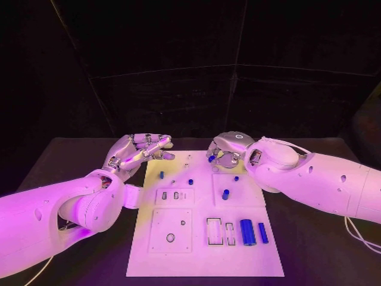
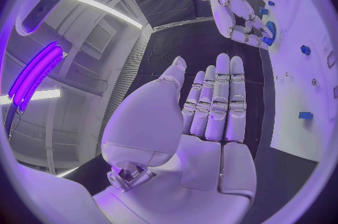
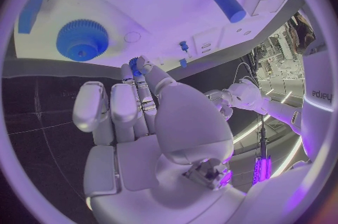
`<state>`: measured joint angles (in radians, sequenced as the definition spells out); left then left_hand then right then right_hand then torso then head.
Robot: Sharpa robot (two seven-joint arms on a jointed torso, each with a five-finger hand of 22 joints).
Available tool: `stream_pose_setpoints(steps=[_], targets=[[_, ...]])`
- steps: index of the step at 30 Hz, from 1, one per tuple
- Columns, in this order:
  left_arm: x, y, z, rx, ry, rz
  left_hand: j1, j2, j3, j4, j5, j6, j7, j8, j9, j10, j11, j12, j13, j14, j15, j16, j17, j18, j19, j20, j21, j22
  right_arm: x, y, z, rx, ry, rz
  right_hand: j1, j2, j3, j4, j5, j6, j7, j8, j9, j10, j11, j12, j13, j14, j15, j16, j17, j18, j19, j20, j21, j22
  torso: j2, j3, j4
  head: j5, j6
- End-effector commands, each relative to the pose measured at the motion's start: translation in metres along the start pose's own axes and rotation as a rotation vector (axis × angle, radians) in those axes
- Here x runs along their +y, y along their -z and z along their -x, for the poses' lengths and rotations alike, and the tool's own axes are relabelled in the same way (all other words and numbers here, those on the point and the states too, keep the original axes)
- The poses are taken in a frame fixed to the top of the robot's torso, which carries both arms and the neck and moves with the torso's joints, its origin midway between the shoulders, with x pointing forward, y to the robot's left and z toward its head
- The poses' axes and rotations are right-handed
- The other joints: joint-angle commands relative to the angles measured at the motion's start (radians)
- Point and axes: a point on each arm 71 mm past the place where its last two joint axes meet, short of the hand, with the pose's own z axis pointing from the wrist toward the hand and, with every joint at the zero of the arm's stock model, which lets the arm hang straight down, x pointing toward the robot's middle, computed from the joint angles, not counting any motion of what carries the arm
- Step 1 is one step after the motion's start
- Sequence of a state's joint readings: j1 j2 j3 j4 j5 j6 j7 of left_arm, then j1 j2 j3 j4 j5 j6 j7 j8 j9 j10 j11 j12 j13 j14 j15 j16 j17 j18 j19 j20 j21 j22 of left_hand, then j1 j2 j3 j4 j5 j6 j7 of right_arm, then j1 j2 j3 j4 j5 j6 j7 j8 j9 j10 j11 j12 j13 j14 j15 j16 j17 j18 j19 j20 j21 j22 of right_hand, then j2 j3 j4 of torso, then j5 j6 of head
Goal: Assemble the parts on the task board
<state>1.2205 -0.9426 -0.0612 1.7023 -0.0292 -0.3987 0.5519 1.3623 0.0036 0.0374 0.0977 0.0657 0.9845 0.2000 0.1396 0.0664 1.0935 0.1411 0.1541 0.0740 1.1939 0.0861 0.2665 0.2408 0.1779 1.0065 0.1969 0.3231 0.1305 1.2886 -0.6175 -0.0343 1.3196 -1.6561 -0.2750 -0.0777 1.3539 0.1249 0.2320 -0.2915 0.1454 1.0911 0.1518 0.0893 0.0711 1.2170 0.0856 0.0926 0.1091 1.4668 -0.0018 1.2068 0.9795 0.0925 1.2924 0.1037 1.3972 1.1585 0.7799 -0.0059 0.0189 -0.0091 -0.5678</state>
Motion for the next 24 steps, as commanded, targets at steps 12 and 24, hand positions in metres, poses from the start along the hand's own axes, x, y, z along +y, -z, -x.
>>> stream_pose_setpoints(steps=[12,24], targets=[[0.000,-0.002,-0.001,0.015,0.000,-0.008,0.000,0.007,-0.002,-0.006,-0.003,0.002,0.007,-0.004,-0.001,0.002,0.003,-0.006,-0.001,0.005,0.000,-0.002,0.001,0.006,0.006,0.001,-0.003,-0.002,0.014,-0.032,0.001,-0.061,-0.015,-0.003,-0.021,-0.030,0.035,0.011,0.001,-0.002,0.007,-0.014,-0.002,0.004,-0.003,-0.011,0.003,0.016,0.001,0.012,0.004,-0.010,0.005,0.005,0.009,0.008,0.005,0.0010,0.0027,0.007,0.005],[-0.003,-0.004,-0.001,0.017,-0.001,-0.013,0.000,0.007,-0.002,-0.006,-0.003,0.002,0.007,-0.004,-0.001,0.002,0.003,-0.006,-0.001,0.005,0.000,-0.002,0.001,0.006,0.006,0.001,-0.003,-0.002,0.027,-0.051,-0.004,-0.033,-0.009,0.005,-0.029,-0.036,0.042,0.014,-0.001,-0.006,0.008,-0.017,-0.002,0.000,-0.001,-0.013,0.003,0.015,0.003,0.014,0.004,-0.010,0.004,0.006,0.010,0.009,0.007,-0.0001,0.0017,0.011,0.002]])
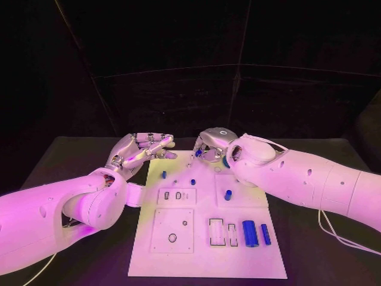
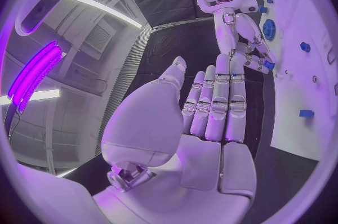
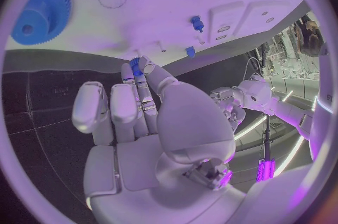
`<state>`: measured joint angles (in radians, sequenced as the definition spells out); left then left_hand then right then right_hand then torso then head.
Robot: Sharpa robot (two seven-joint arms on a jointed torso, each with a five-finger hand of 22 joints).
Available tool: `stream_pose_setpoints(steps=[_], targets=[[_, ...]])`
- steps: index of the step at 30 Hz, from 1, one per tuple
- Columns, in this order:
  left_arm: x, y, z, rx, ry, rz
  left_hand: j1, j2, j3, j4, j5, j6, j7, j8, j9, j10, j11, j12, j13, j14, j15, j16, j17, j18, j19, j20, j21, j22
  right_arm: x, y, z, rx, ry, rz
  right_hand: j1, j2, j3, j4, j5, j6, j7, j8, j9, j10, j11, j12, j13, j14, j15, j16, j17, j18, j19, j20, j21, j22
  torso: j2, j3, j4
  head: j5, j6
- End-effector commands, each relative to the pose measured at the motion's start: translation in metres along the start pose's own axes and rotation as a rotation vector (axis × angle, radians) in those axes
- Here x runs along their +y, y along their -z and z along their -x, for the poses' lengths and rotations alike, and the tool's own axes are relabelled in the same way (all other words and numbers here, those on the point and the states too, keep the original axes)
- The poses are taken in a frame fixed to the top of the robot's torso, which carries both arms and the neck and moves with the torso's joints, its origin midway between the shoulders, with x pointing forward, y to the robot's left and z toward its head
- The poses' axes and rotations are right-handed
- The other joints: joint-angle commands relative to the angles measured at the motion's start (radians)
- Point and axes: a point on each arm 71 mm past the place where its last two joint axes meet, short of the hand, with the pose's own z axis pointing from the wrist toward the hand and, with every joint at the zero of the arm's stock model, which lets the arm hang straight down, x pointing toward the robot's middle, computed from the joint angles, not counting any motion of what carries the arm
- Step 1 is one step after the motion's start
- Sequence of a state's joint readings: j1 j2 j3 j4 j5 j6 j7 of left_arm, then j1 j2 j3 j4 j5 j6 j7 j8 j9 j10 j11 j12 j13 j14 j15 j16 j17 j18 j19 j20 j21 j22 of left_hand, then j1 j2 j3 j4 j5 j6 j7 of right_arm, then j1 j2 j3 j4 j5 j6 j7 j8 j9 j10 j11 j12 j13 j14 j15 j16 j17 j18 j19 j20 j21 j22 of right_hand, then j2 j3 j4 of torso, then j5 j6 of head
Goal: Assemble the parts on the task board
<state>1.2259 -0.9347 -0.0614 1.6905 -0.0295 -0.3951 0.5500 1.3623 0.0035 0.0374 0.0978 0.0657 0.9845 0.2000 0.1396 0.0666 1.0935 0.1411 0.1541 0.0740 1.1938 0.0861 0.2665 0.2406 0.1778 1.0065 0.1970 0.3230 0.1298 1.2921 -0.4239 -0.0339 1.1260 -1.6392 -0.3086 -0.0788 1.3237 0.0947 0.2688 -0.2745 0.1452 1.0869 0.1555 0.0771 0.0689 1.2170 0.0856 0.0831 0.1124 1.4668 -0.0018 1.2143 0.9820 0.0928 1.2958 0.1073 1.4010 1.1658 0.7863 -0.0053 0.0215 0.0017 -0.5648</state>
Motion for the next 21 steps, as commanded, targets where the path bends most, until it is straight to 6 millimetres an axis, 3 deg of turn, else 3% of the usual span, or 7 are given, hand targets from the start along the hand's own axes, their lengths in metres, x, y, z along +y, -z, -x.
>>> stream_pose_setpoints(steps=[1,21], targets=[[-0.002,-0.001,-0.002,0.016,0.002,-0.010,0.000,0.007,-0.002,-0.006,-0.003,0.002,0.007,-0.004,-0.001,0.002,0.003,-0.006,-0.001,0.005,0.000,-0.002,0.002,0.006,0.006,0.001,-0.003,-0.001,0.003,-0.003,0.001,0.004,0.001,0.010,0.001,-0.005,0.005,-0.003,-0.001,-0.002,0.005,-0.005,0.000,0.000,-0.001,-0.004,-0.001,0.015,0.003,0.006,0.001,-0.010,0.001,0.003,0.006,0.001,0.000,-0.0009,-0.0006,0.001,-0.001],[-0.003,-0.003,-0.004,0.022,0.003,-0.011,0.000,0.007,-0.002,-0.006,-0.003,0.002,0.007,-0.004,-0.001,0.002,0.003,-0.006,-0.001,0.005,0.000,-0.002,0.002,0.006,0.006,0.001,-0.003,-0.001,0.012,-0.020,-0.005,0.024,0.020,0.000,-0.013,-0.012,0.017,0.004,-0.007,-0.007,0.006,-0.008,0.000,-0.005,0.001,-0.007,-0.001,0.015,0.005,0.011,0.003,-0.010,0.000,0.005,0.008,0.003,0.001,0.0000,-0.0008,0.003,-0.001]])
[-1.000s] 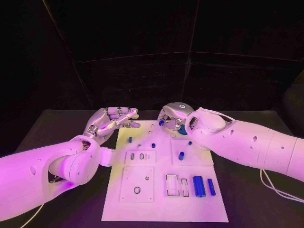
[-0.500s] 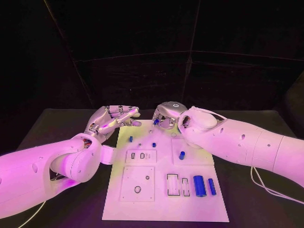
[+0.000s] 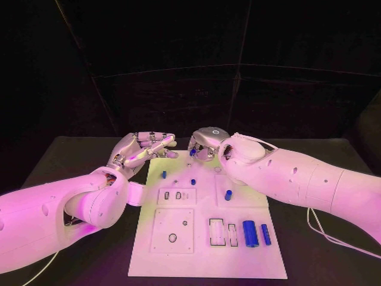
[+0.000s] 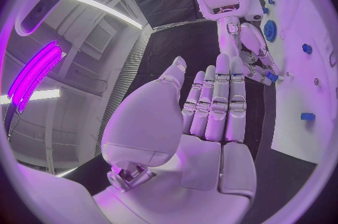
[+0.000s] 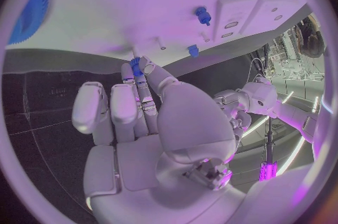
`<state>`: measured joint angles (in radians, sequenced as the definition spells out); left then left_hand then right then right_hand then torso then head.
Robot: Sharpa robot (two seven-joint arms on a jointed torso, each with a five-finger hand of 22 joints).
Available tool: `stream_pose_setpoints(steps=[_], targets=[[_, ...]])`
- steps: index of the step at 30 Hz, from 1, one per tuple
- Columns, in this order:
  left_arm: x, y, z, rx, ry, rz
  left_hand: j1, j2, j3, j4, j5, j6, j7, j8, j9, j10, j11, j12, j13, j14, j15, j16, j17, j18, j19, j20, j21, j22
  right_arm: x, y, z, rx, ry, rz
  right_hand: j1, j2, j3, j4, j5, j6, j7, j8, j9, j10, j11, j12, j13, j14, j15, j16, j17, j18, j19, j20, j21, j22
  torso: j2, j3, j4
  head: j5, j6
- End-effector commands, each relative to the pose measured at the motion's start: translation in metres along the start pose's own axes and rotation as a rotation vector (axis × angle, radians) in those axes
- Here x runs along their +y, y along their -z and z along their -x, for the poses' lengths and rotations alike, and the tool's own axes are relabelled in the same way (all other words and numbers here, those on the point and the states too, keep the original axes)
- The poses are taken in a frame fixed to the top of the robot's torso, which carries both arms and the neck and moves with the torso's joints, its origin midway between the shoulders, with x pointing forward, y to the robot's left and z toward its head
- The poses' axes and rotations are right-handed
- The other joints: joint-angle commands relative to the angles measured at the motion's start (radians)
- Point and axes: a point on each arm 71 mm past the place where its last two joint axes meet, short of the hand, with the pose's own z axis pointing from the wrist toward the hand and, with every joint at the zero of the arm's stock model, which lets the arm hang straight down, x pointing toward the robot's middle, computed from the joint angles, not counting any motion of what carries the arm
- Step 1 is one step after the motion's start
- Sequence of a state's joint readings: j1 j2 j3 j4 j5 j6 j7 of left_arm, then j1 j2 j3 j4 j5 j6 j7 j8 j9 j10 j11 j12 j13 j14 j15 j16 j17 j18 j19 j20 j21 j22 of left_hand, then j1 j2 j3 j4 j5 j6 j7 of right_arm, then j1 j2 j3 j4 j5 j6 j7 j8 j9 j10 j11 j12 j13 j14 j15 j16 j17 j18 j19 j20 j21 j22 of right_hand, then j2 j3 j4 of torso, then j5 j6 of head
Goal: Assemble the parts on the task board
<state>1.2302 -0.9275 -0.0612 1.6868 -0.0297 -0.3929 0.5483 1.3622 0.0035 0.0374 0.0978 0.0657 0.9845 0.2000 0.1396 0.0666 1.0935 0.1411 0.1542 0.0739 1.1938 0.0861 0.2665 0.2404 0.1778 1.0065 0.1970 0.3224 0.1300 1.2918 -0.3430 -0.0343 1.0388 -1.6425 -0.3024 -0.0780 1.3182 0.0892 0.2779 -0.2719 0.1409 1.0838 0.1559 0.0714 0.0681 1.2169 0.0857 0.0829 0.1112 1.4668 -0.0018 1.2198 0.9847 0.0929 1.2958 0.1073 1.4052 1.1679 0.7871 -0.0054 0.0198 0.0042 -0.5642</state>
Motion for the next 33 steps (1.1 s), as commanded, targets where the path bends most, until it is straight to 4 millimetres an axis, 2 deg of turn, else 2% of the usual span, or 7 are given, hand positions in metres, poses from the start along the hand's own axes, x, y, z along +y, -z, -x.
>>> stream_pose_setpoints(steps=[1,22,27,33], targets=[[-0.0015,-0.0008,-0.0019,0.016,0.002,-0.009,0.000,0.007,-0.002,-0.006,-0.003,0.002,0.007,-0.004,-0.002,0.002,0.003,-0.006,-0.001,0.005,0.000,-0.002,0.002,0.006,0.006,0.001,-0.002,-0.001,0.0005,-0.0025,-0.0009,0.022,0.015,0.002,-0.009,-0.008,0.009,0.002,-0.003,-0.005,0.006,-0.003,0.000,-0.006,0.001,-0.008,0.000,0.014,0.005,0.006,0.001,-0.010,0.000,0.005,0.004,0.001,0.000,0.0002,0.0001,0.001,-0.002],[-0.0024,-0.0016,-0.0020,0.018,0.002,-0.011,0.002,0.007,-0.002,-0.008,-0.003,0.003,0.007,-0.006,-0.001,0.002,0.003,-0.009,-0.001,0.005,0.000,-0.004,0.005,0.006,0.007,0.001,-0.003,-0.002,-0.0016,-0.0059,-0.0062,0.080,0.045,-0.030,-0.021,-0.015,0.018,0.008,-0.014,-0.012,0.008,-0.005,0.000,-0.013,0.003,-0.011,0.000,0.013,0.007,0.008,0.000,-0.010,-0.002,0.008,0.004,0.001,0.000,0.0002,-0.0020,0.003,-0.008],[-0.0023,-0.0018,-0.0020,0.018,0.002,-0.011,0.002,0.007,-0.002,-0.008,-0.003,0.003,0.007,-0.006,-0.001,0.002,0.003,-0.009,-0.001,0.005,0.000,-0.004,0.005,0.006,0.007,0.001,-0.003,-0.002,-0.0006,-0.0054,-0.0059,0.078,0.045,-0.027,-0.021,-0.016,0.018,0.008,-0.014,-0.012,0.008,-0.005,0.000,-0.013,0.003,-0.011,0.000,0.013,0.007,0.009,0.000,-0.010,-0.002,0.008,0.004,0.001,0.001,0.0014,-0.0009,0.005,-0.009],[-0.0022,-0.0020,-0.0010,0.016,0.000,-0.010,0.002,0.007,-0.002,-0.008,-0.003,0.003,0.007,-0.006,-0.001,0.002,0.003,-0.009,-0.001,0.005,0.000,-0.004,0.005,0.006,0.007,0.001,-0.003,-0.002,-0.0008,-0.0046,-0.0050,0.066,0.043,-0.026,-0.021,-0.016,0.018,0.008,-0.014,-0.012,0.008,-0.005,0.000,-0.013,0.003,-0.011,0.000,0.013,0.007,0.009,0.000,-0.010,-0.002,0.008,0.004,0.001,0.000,0.0005,-0.0019,0.007,-0.010]])
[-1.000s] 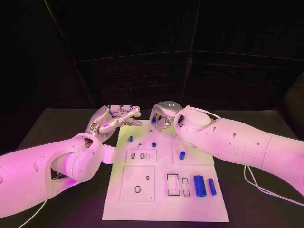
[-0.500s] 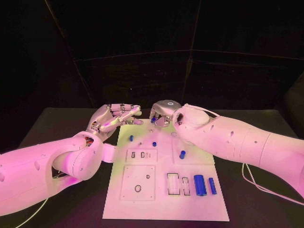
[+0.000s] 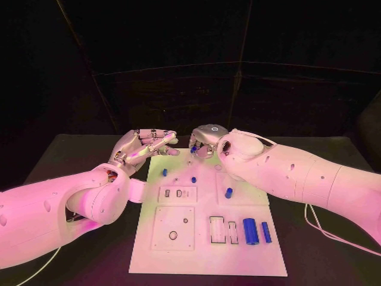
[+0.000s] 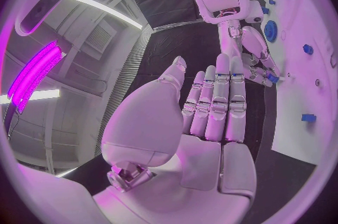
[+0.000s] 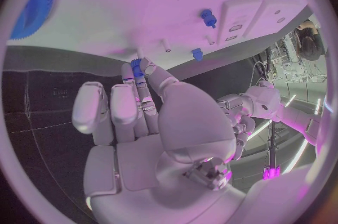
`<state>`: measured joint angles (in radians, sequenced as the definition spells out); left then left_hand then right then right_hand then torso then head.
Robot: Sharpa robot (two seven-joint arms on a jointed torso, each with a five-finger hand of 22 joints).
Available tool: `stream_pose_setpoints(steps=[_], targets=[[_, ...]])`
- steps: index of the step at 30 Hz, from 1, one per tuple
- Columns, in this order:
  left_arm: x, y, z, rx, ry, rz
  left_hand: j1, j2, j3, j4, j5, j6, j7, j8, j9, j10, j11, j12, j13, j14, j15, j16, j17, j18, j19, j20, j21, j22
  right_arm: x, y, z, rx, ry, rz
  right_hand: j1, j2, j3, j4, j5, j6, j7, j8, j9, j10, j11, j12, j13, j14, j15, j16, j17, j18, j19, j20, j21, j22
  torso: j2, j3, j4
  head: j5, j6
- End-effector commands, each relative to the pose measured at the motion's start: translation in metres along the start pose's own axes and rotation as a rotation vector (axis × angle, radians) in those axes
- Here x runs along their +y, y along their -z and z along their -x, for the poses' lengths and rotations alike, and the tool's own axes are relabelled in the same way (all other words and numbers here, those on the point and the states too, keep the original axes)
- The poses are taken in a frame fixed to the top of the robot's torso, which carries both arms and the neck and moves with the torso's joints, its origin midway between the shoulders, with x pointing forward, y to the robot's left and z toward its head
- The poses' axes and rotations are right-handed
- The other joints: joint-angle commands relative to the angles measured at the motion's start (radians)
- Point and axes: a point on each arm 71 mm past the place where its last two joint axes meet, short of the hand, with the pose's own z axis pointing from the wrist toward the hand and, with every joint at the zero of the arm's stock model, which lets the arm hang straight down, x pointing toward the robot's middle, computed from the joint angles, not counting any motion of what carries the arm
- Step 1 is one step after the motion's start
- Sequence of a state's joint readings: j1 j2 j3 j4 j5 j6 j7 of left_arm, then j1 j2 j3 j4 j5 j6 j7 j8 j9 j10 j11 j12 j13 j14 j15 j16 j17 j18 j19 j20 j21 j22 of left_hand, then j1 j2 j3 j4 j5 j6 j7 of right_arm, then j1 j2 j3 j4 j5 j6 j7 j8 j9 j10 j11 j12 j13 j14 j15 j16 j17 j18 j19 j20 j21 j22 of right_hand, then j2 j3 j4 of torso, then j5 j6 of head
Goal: Assemble the parts on the task board
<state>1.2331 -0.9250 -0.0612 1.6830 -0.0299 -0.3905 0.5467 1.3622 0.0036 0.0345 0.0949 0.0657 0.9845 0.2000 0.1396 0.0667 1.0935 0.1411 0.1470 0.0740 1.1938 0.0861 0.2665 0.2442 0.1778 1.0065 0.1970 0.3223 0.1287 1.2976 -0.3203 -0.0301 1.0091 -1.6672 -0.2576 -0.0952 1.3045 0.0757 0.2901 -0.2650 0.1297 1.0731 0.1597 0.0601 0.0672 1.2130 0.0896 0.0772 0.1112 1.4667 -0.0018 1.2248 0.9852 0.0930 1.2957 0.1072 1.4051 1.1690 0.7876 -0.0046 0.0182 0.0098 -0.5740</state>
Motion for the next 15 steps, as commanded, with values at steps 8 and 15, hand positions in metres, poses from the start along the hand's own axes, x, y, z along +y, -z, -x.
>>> stream_pose_setpoints(steps=[8,15], targets=[[-0.0013,-0.0010,-0.0010,0.014,0.001,-0.009,0.002,0.007,0.001,-0.005,-0.003,0.003,0.007,-0.006,-0.002,0.002,0.003,-0.002,-0.001,0.005,0.000,-0.004,0.001,0.006,0.007,0.001,-0.003,-0.001,0.0001,0.0014,-0.0050,0.024,0.011,-0.004,-0.009,-0.004,0.007,0.002,-0.004,-0.002,0.004,0.006,0.001,-0.010,-0.001,-0.006,0.000,0.013,0.008,0.005,0.000,-0.010,-0.001,0.008,0.005,0.002,0.000,-0.0002,0.0001,0.001,0.000],[-0.0012,-0.0010,-0.0005,0.014,0.001,-0.008,0.002,0.007,0.001,-0.005,-0.003,0.003,0.007,-0.006,-0.002,0.002,0.003,-0.002,-0.001,0.005,0.000,-0.004,0.001,0.006,0.007,0.001,-0.003,-0.001,0.0003,0.0023,-0.0041,0.014,0.009,0.000,-0.009,-0.004,0.007,0.002,-0.004,-0.002,0.004,0.006,0.001,-0.010,-0.001,-0.006,0.000,0.013,0.008,0.005,0.000,-0.010,-0.001,0.008,0.005,0.002,0.000,-0.0006,0.0002,0.001,0.000]])
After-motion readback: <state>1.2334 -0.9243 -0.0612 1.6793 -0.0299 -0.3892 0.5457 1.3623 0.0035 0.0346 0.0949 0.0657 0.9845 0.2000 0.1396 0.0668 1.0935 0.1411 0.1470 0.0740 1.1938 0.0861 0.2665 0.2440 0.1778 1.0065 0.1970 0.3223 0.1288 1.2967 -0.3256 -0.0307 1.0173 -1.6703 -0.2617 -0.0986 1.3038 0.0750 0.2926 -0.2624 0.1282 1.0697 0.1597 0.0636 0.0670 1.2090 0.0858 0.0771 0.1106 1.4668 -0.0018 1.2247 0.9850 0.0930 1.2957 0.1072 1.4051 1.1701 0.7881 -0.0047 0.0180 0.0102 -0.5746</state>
